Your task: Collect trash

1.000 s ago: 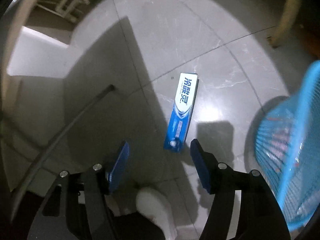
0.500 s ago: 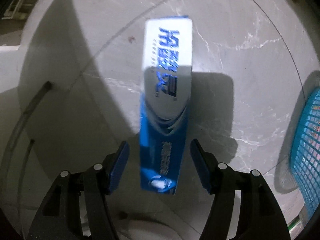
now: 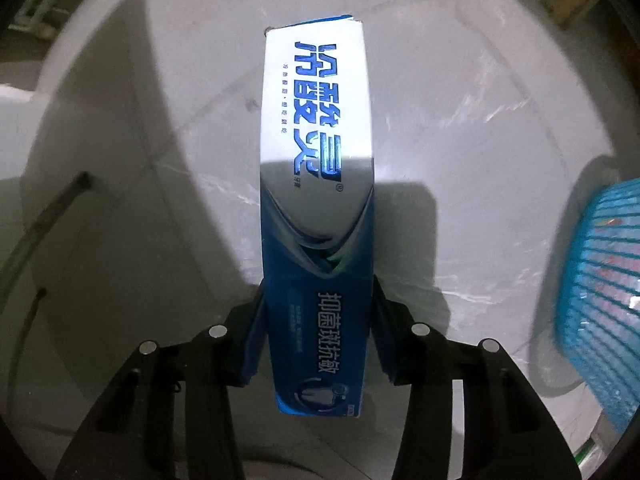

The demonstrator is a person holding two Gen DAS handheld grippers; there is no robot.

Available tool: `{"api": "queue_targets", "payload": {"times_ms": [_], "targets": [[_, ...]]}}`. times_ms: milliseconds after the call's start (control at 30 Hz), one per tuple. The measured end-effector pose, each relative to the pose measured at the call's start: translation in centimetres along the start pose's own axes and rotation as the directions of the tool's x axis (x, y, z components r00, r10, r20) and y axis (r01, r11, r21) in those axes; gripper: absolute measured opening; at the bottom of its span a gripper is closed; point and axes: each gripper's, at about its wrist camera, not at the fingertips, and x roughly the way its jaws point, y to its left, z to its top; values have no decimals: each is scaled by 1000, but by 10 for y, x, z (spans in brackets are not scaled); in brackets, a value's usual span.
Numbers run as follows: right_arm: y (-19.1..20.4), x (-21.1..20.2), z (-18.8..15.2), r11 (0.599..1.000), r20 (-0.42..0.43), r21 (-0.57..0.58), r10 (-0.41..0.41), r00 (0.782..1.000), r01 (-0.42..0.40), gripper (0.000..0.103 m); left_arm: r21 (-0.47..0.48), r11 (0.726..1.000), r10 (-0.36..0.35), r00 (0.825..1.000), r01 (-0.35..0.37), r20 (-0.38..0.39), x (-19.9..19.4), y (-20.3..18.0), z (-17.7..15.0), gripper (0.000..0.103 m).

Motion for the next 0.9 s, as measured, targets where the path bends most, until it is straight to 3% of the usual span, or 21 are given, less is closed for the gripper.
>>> {"api": "queue_targets", "payload": {"times_ms": [200, 367, 500, 600, 700, 800, 900], "targets": [[-38, -120, -40, 997, 153, -18, 83, 985, -81, 45, -17, 998, -54, 998, 55, 29, -9, -1, -6, 86], [-86, -221, -93, 991, 277, 10, 128, 952, -136, 45, -5, 994, -112, 991, 113, 78, -26, -9, -13, 86], [-146, -282, -128, 984, 368, 117, 85, 926, -136, 45, -3, 988, -153, 982, 155, 106, -41, -12, -18, 86], [-189, -279, -120, 971, 317, 212, 42, 947, -114, 46, 14, 985, -170, 978, 170, 122, -52, -15, -26, 86], [-218, -250, -113, 958, 202, 286, -67, 977, 6, 51, 32, 986, -168, 977, 165, 127, -57, -16, -34, 86], [-230, -251, -126, 942, 210, 329, -137, 968, 62, 52, 53, 987, -156, 979, 150, 131, -61, -17, -46, 86], [-233, -268, -151, 938, 254, 343, -140, 957, 46, 56, 74, 988, -144, 982, 135, 126, -62, -16, -58, 86]]}}
